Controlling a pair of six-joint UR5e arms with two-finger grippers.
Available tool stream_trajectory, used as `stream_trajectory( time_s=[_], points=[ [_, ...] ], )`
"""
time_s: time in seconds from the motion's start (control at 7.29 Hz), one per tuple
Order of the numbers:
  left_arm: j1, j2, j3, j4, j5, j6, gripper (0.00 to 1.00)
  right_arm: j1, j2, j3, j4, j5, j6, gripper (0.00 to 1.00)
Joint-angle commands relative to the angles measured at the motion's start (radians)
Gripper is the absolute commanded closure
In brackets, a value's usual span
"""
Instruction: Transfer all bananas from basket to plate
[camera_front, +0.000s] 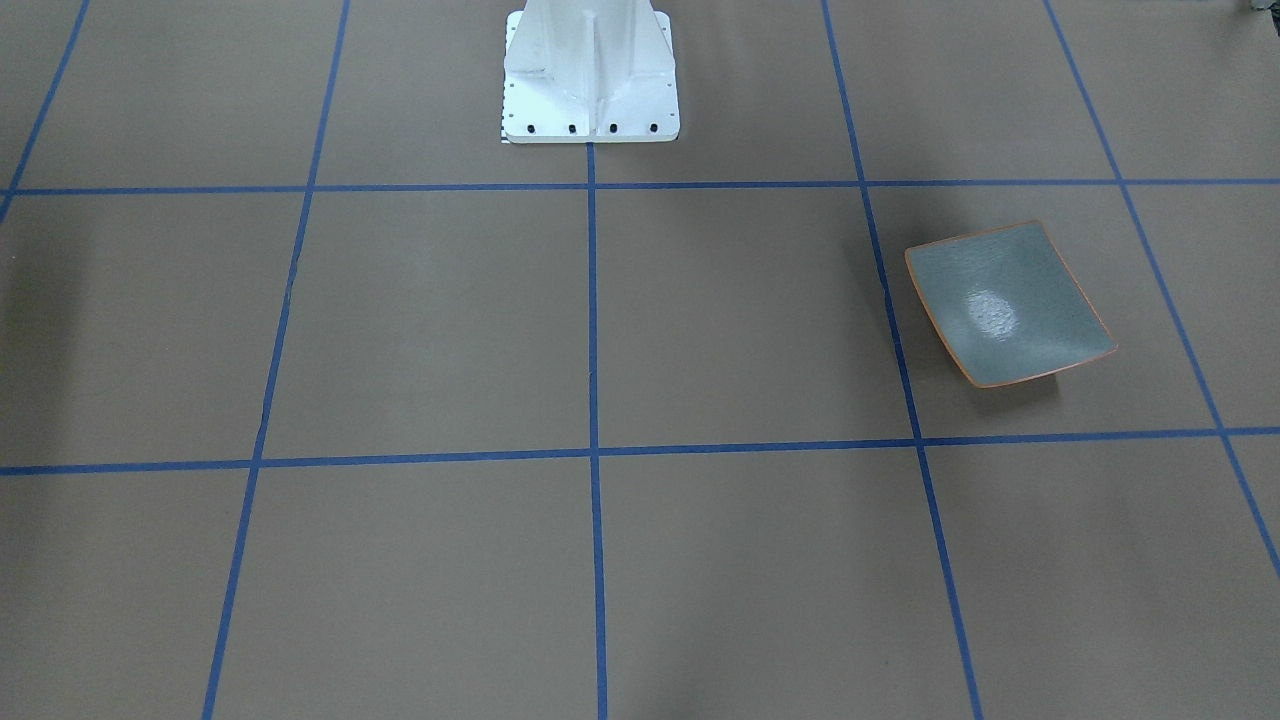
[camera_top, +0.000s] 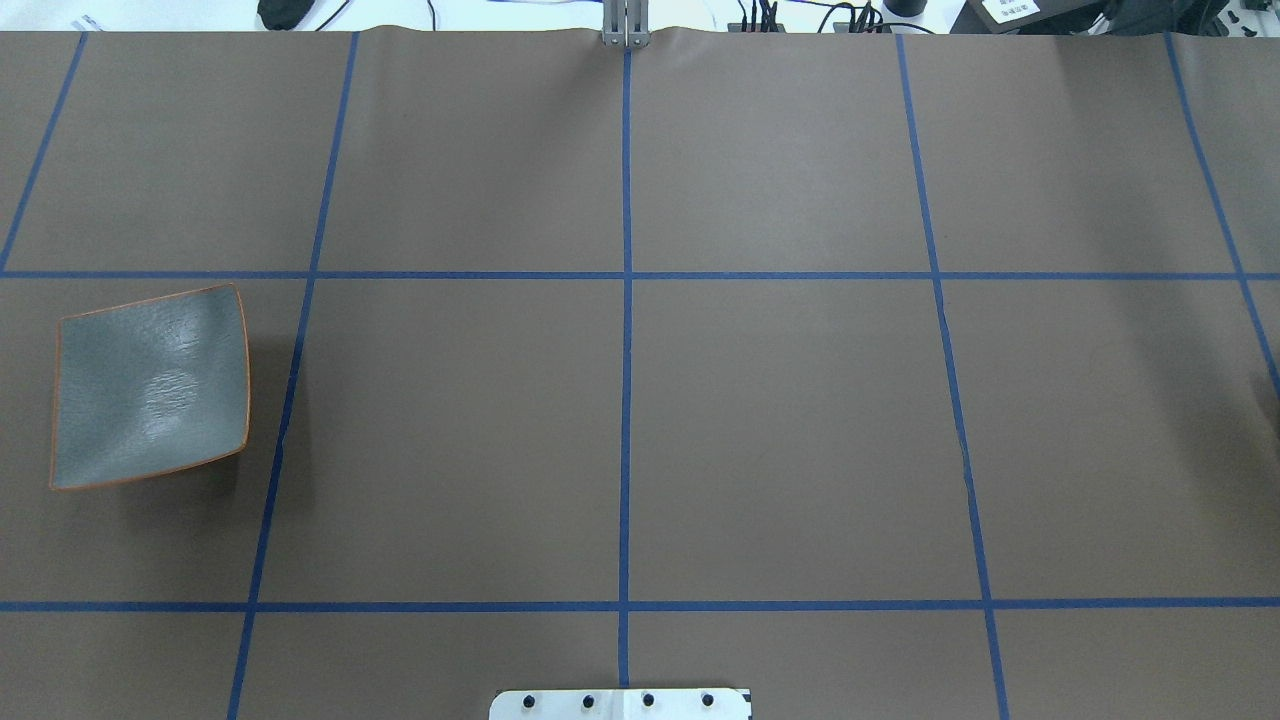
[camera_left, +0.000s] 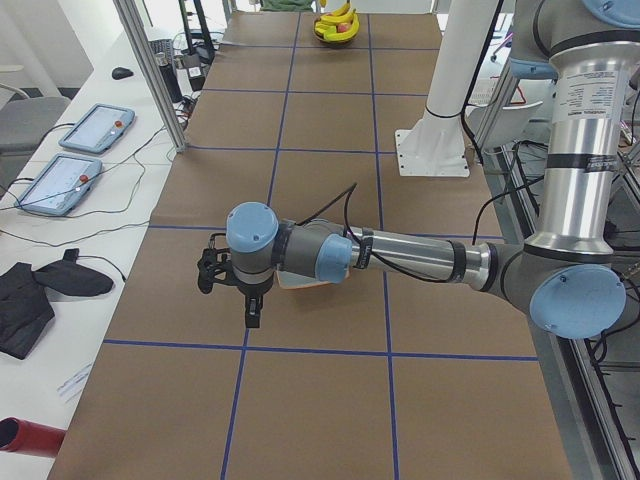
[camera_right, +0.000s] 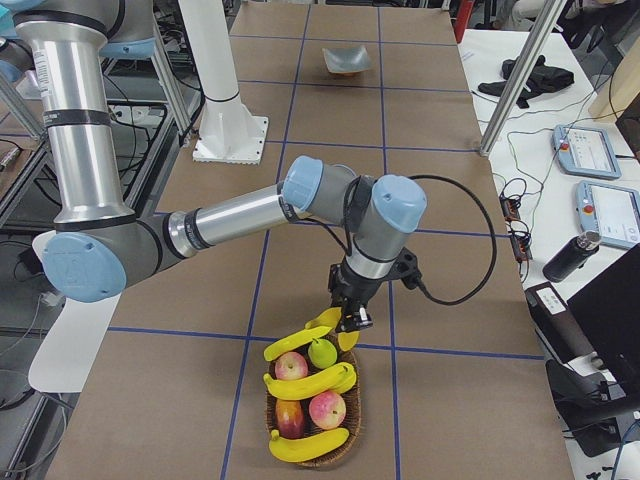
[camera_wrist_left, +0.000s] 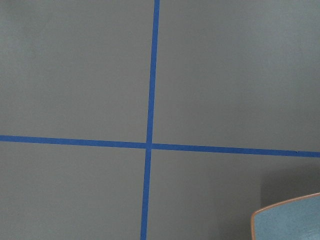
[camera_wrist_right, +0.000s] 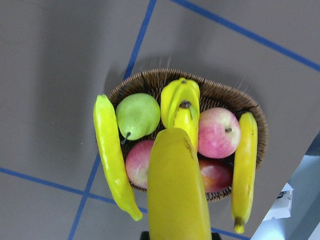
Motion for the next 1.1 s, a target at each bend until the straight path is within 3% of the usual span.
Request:
stream_trajectory(
  time_s=[0.0, 0.27, 0.41, 0.69, 0.96],
  points=[
    [0.003, -0.045, 0.01, 0.0, -0.001, -0.059, 0.0, -0.153, 0.175, -0.06, 0.012, 0.116, 0.176, 1.0],
    [0.009, -0.146, 0.083, -0.018, -0.001, -0.107, 0.0, -0.334, 0.23, -0.054, 0.178, 0.19, 0.533, 1.0],
    [0.019, -0.193, 0.149, -0.125, -0.001, -0.197, 0.0, -0.406, 0.238, -0.046, 0.287, 0.265, 0.726, 1.0],
    [0.15, -0.255, 0.278, -0.506, 0.006, -0.572, 0.0, -0.555, 0.286, -0.029, 0.497, 0.307, 1.127, 1.0],
    [0.303, -0.351, 0.301, -0.622, 0.014, -0.894, 0.0, -0.676, 0.324, -0.037, 0.709, 0.307, 1.454, 1.0]
  ],
)
